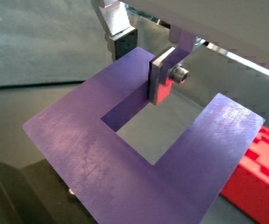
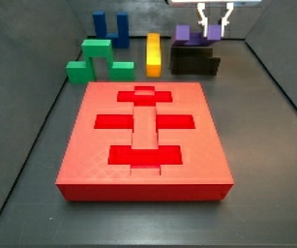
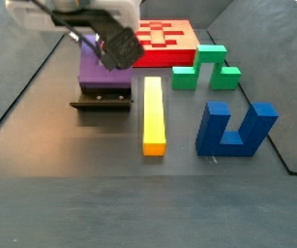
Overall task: Pick up the purple object. Move up. Place the purple object on the fixture. Regrasp the purple object. Move to above the board. Insert the purple object.
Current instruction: Place the purple object on the fixture.
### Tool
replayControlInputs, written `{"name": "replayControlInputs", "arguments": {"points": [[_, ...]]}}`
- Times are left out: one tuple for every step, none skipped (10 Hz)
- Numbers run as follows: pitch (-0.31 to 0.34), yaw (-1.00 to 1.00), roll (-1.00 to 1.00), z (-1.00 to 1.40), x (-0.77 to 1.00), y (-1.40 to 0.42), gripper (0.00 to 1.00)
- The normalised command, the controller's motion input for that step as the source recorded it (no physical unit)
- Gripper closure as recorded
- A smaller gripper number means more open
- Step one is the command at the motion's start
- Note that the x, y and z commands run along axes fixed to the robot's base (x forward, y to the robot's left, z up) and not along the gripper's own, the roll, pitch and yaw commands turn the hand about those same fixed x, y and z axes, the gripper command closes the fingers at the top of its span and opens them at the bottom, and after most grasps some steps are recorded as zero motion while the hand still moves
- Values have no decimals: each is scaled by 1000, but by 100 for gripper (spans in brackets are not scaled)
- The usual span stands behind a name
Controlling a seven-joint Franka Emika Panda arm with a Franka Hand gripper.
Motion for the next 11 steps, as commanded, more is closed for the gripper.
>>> {"name": "replayControlInputs", "arguments": {"points": [[-97, -131, -43, -400, 754, 0, 100], [-100, -154, -91, -374, 769, 0, 100], [-157, -91, -143, -329, 614, 49, 100], [-89, -17, -37, -251, 460, 57, 100], [-23, -6, -14, -226, 311, 63, 100], [0, 0, 0, -134, 31, 83, 100], [0, -34, 0, -69, 0, 54, 100], [0, -91, 0, -31, -94, 26, 100], [0, -63, 0, -29, -51, 0, 100], [0, -63, 0, -26, -57, 0, 100], [0, -83, 0, -31, -91, 0, 100]]}}
